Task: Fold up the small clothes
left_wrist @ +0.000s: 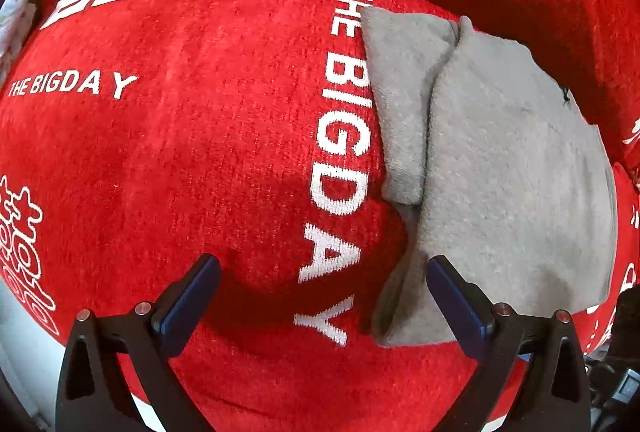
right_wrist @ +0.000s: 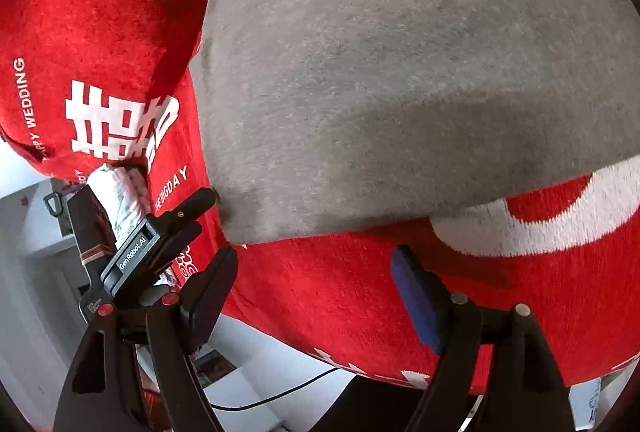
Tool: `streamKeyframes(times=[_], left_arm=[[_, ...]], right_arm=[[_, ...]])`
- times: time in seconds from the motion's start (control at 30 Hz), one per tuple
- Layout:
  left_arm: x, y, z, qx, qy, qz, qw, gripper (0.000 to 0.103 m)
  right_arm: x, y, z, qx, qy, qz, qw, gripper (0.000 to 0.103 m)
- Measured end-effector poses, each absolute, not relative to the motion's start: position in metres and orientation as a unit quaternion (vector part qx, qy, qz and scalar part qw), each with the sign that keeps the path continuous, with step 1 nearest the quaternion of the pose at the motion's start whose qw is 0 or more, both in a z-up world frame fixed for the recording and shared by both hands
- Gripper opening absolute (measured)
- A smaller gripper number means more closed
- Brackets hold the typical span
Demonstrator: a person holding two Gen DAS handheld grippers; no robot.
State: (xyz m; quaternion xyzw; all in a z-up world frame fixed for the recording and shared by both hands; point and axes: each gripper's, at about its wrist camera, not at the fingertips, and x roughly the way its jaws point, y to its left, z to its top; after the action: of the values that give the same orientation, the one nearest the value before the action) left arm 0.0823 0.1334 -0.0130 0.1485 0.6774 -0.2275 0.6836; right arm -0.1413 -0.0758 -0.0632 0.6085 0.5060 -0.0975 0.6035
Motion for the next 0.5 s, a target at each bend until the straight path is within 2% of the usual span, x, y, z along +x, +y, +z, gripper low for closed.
streamKeyframes(times=[0.5], left_arm=[[0.081,0.132,-0.013,0.165,0.674,-0.232,0.681,0.103]], right_arm=[[-0.154,-0.075,-0.084,0.696,0.432,-0.098,0.566,0.082]])
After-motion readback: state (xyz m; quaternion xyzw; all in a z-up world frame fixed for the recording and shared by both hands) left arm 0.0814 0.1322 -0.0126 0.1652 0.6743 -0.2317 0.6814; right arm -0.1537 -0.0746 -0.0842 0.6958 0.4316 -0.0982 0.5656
